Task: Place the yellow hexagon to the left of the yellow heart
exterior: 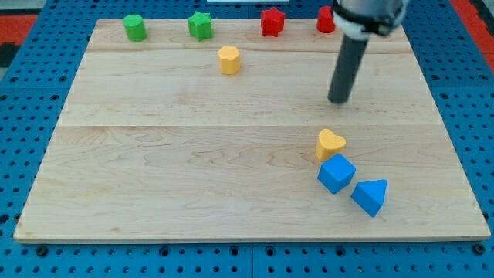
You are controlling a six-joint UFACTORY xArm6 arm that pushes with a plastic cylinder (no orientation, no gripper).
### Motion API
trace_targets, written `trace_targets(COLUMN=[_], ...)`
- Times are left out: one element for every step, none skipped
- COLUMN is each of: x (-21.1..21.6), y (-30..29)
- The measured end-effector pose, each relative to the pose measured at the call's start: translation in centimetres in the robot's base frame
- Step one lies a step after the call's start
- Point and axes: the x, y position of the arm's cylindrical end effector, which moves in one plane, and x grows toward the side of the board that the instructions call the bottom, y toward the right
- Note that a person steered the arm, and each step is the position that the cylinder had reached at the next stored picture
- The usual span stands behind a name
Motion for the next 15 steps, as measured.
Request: trace_targets(x=[-6.5, -7.6, -8.5, -10.4, -7.5, -4.9, -5.2, -1.4, -0.1, -0.9, 1.1, 2.2, 4.2, 7.1, 8.0], y=[-5.5, -14.1, -22.0, -27.8, -28.1, -20.5, -13.7, -11.5, -12.6, -18.3, -17.7, -12.2, -8.3, -6.1, -5.0])
